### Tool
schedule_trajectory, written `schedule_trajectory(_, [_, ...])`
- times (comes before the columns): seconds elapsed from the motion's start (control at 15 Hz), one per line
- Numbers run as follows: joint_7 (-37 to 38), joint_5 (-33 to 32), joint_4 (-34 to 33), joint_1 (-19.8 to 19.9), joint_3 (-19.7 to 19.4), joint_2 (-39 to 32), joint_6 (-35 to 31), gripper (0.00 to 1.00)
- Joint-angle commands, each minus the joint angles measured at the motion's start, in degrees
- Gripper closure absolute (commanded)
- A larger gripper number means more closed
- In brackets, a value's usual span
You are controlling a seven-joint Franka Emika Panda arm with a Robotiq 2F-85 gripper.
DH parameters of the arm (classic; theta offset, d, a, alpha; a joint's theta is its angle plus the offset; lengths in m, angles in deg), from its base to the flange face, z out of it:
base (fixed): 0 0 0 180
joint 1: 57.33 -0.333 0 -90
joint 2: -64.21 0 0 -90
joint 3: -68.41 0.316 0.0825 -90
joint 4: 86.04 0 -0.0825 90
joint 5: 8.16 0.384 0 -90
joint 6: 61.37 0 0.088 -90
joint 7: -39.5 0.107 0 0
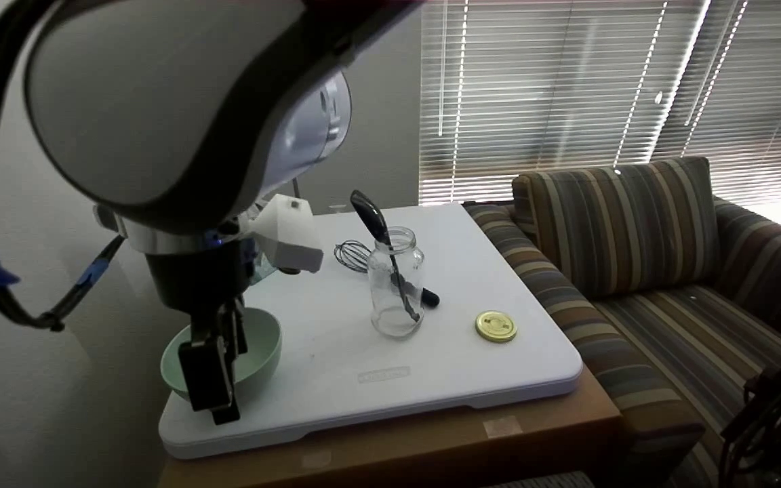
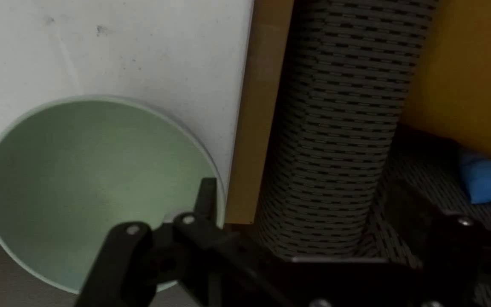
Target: Move the bowl to the right
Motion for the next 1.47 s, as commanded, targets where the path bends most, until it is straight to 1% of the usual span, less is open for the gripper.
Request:
schedule_trajectory(0.0, [2.32, -3.5, -6.98, -2.22, -1.24, -4.35, 1.04, 0.0])
schedule_trajectory(0.33, [5.04, -5.19, -12.15, -4.31, -2.17, -7.93, 1.38, 0.0])
schedule_trajectory(0.47, [5.44, -5.42, -13.48, -4.53, -2.67, -8.64, 1.67, 0.0])
schedule_trajectory(0.87, [7.25, -4.83, -14.47, -5.47, -5.07, -9.67, 0.71, 0.0])
schedule_trajectory(1.4, [9.7, -4.54, -15.38, -5.89, -5.52, -10.45, 1.81, 0.0])
